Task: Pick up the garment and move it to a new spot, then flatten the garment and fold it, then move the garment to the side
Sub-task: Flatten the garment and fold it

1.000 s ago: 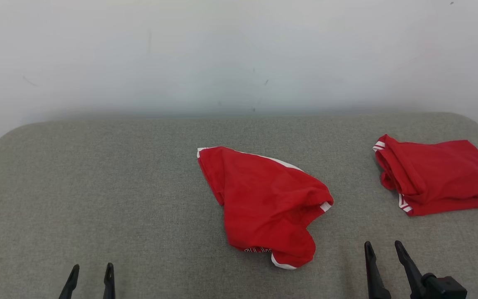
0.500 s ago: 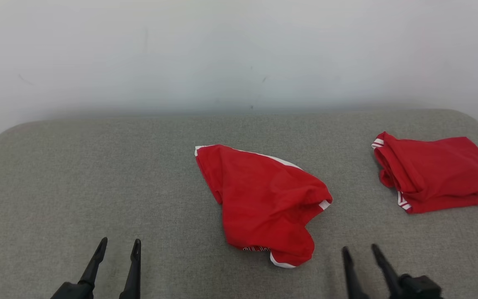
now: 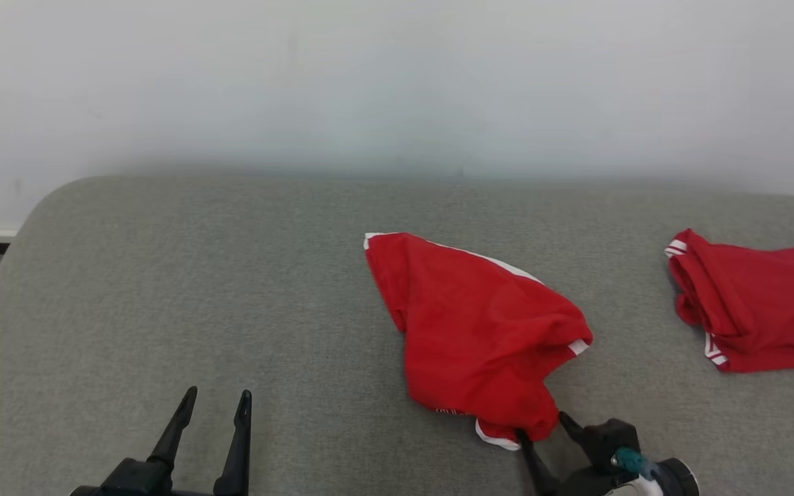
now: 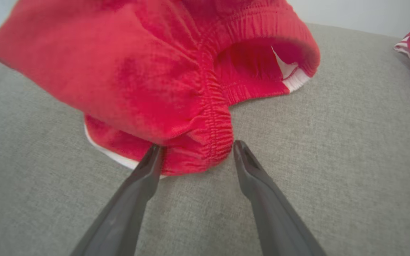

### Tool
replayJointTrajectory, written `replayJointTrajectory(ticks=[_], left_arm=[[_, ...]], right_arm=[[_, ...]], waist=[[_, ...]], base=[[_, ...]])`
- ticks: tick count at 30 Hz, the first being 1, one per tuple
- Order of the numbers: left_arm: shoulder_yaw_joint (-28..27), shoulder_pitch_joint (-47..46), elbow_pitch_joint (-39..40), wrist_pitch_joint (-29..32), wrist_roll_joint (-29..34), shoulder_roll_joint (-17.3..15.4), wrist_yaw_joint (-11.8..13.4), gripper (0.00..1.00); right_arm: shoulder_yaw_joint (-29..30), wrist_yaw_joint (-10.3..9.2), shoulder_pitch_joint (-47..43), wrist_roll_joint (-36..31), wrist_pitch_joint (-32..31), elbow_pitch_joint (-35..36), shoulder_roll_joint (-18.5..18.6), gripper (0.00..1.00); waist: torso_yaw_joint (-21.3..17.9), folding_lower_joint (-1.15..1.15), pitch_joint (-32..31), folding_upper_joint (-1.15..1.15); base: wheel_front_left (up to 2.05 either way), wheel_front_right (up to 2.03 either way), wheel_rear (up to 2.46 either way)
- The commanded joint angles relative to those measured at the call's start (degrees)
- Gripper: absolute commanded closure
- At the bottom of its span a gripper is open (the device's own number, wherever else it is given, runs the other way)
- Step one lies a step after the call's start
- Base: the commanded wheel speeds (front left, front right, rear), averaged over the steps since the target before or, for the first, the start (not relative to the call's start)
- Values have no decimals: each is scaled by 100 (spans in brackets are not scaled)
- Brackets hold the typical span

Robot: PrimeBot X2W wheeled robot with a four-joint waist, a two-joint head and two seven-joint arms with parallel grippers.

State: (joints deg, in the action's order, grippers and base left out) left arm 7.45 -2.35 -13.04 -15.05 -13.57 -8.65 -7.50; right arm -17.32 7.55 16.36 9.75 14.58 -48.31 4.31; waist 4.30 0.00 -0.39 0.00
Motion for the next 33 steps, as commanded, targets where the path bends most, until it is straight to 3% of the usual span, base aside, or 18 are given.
replayJointTrajectory(ticks=[1, 5, 7, 8, 12, 26, 33], left_arm=[[36, -63, -17, -17, -30, 22, 8, 0], [72, -98, -30, -18, -49, 42, 8, 0], [59, -93, -43, -18, -61, 44, 8, 0], [45, -81, -45, -18, -62, 48, 8, 0], [1, -22, -42, -18, -67, 67, 7, 0], [-209, 70, 12, -18, -11, 71, 8, 0], [-346, 147, 47, -18, 17, 32, 8, 0]], right_arm=[[-16, -15, 240, 31, 22, -344, 24, 0], [18, -15, 497, 105, 36, -853, 24, 0], [3, -15, 637, 131, 49, -1043, 1, 71], [2, -15, 692, 148, 56, -1106, -11, 100], [-14, -15, 782, 219, 59, -894, -29, 100], [-863, -15, 1121, 599, 55, 1615, -129, 100], [-895, -15, 1084, 873, 55, 2518, -139, 100]], waist=[[261, 0, -7, 0], [407, 0, -16, 0], [464, 0, -27, 0], [477, 0, -33, 0], [504, 0, -52, 0], [525, 0, -168, 0], [439, 0, -265, 0]], base=[[0, 0, 0], [0, 0, 0], [0, 0, 0], [0, 0, 0], [0, 0, 0], [0, 0, 0], [0, 0, 0]])
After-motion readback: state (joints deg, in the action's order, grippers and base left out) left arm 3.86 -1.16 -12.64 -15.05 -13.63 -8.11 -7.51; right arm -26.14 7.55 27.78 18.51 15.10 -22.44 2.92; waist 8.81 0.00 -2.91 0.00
